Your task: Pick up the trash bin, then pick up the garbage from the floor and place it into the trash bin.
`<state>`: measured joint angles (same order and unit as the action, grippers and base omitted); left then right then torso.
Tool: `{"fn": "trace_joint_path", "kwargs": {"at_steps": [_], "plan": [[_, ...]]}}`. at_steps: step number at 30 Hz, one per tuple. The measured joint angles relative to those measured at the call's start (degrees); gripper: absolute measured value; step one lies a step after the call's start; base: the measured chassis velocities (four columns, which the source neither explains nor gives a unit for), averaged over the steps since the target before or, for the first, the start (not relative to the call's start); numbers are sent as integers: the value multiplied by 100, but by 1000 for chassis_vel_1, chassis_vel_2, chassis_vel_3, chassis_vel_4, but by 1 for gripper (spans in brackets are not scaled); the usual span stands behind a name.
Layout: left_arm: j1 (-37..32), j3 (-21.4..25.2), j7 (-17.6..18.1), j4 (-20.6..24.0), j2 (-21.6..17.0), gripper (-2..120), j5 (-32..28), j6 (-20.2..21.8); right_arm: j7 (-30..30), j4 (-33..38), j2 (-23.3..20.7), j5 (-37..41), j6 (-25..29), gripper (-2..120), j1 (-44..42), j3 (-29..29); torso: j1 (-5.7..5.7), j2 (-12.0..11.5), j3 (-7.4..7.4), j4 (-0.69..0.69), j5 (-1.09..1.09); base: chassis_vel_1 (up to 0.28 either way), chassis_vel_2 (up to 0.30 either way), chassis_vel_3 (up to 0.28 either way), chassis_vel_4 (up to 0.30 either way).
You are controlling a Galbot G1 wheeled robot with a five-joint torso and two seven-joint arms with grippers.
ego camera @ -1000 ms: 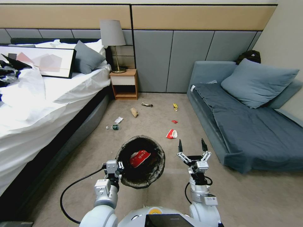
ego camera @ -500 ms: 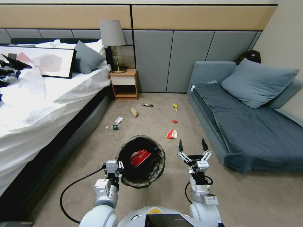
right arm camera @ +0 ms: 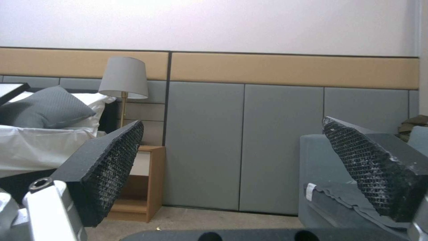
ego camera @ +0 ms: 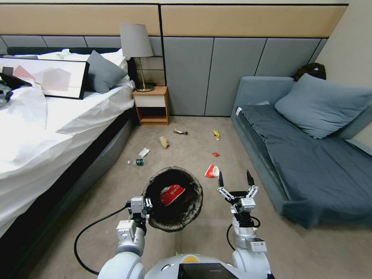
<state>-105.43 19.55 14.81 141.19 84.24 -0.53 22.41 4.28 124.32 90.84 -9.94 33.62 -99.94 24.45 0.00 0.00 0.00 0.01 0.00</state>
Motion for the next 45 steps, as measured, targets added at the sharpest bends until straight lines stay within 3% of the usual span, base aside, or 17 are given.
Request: {"fn": "trace_joint_path", "kwargs": {"at_steps": [27,39,45], "plan": [[5,15,2,-3,-2,0,10,-22,-138,-55,-23,14,97,100,29,16,0,0,0,-1,0,-208,209,208,-199],[-3,18,3,19,-6,0,10,-26,-376,-57,-37,65,277,100,96,0,0,0,-1,0,0,-46,59,56,-60],[-4,21,3,27,-6,0,11,-26,-109,-53,-190,-166,61,100,189,20,0,0,0,-1,0,0,0,0,0]]}}
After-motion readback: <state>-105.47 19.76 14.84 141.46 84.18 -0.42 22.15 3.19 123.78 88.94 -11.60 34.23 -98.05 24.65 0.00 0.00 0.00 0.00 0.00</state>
